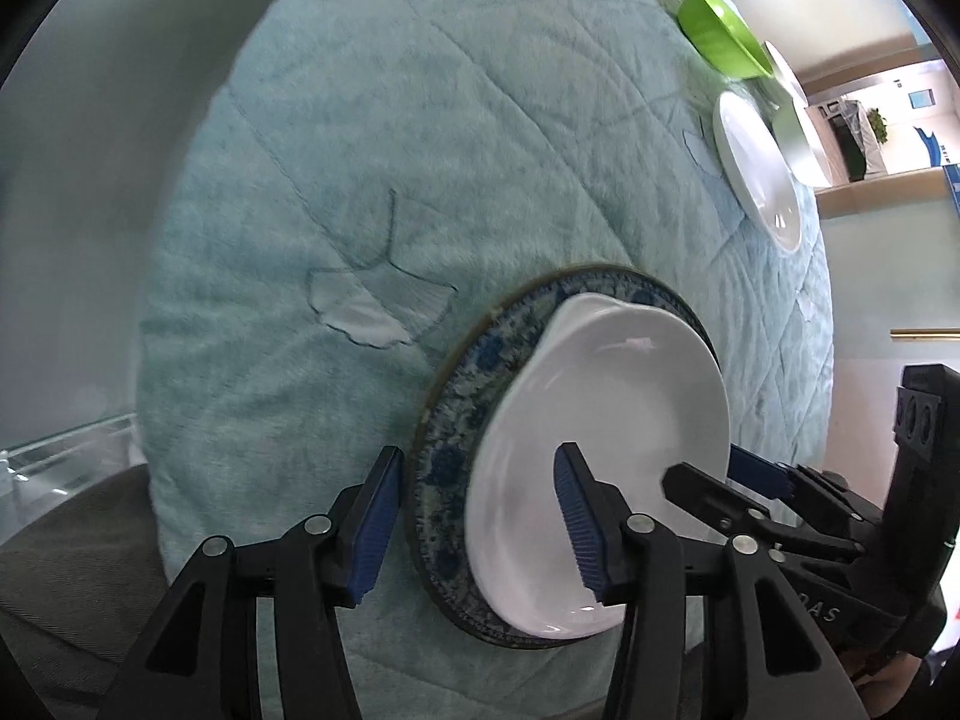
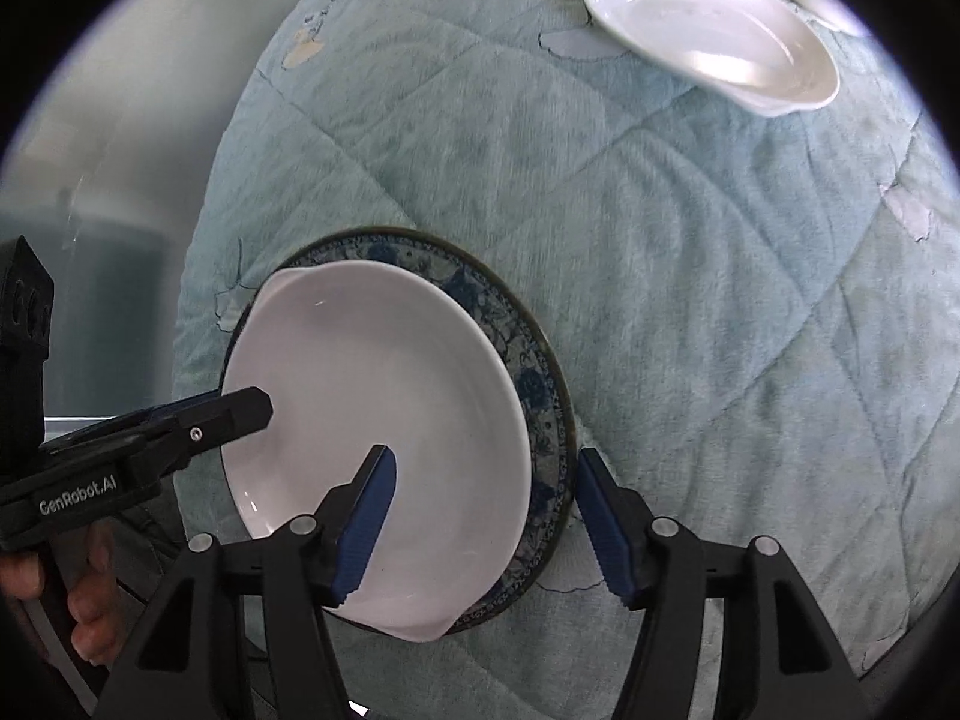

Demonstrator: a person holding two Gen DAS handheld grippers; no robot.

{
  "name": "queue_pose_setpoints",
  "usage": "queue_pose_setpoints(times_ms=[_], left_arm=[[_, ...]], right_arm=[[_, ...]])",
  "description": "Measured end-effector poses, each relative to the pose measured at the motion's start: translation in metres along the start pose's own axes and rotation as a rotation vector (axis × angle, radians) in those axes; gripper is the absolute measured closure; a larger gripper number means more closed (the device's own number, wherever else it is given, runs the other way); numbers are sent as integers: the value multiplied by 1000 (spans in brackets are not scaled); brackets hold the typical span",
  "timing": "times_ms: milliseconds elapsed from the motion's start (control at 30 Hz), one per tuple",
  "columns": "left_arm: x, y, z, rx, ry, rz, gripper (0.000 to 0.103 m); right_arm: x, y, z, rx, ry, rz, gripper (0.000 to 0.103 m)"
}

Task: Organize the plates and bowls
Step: 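Move both grippers to the second white lugged plate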

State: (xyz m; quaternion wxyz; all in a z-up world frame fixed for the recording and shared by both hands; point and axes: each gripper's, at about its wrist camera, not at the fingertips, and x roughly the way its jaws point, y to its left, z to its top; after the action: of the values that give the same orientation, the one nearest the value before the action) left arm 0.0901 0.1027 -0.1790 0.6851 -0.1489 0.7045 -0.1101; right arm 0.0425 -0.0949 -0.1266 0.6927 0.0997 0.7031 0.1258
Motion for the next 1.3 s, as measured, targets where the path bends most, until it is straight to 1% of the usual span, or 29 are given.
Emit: queue_pose_setpoints(times_ms=[67, 133, 233, 400, 600, 667, 700, 733, 767, 833, 867, 900, 967, 1000, 1033, 1067, 1133, 1233, 1300], left_arm=[[4, 0, 0, 2, 1, 20, 62], [4, 0, 1, 5, -6, 34, 71], [2, 0, 5, 4, -18, 22, 72], [1, -12, 25, 28, -47, 43, 71], [1, -27, 68, 68, -84, 60, 71], [3, -30, 81, 75, -80, 68, 70], [3, -31, 85, 80, -80, 73, 69], [2, -34, 88, 84, -84, 77, 65], [-2, -35, 91, 86, -94, 76, 64], [-17, -38, 95, 93, -134, 96, 54], [-26, -40, 97, 95, -158, 100, 52], [-35, -42, 100, 101, -176, 90, 49], [-52, -55, 109, 124, -209, 62, 42], [-60, -66, 118, 143, -226, 53, 36], [-65, -77, 126, 161, -234, 47, 33], [-68, -93, 138, 188, -236, 30, 33], [-63, -120, 158, 227, -217, 12, 33], [-46, -160, 195, 293, -185, 1, 33], [-32, -179, 213, 323, -164, -1, 33]], right_arm=[[3, -1, 0, 8, 10, 8, 41], [3, 1, 1, 6, 13, 4, 40], [2, 4, 6, 8, 1, -24, 40], [-3, 4, 26, 14, -34, -53, 40], [-2, -10, 62, 56, -55, -45, 40], [0, -15, 71, 66, -46, -20, 37], [0, -17, 74, 70, -43, -4, 36], [-1, -20, 76, 68, -45, 16, 29], [-3, -24, 77, 65, -49, 29, 21], [-17, -38, 73, 67, -64, 43, 20], [-28, -46, 73, 62, -80, 45, 20], [-36, -53, 73, 59, -92, 44, 20], [-64, -77, 78, 70, -149, 33, 19], [-71, -81, 84, 76, -169, 28, 19], [-85, -94, 98, 85, -203, 14, 19], [-98, -108, 109, 94, -241, -7, 19], [-113, -131, 129, 123, -276, -16, 19], [-124, -158, 159, 124, -288, -15, 19], [-121, -169, 171, 102, -265, -17, 19]])
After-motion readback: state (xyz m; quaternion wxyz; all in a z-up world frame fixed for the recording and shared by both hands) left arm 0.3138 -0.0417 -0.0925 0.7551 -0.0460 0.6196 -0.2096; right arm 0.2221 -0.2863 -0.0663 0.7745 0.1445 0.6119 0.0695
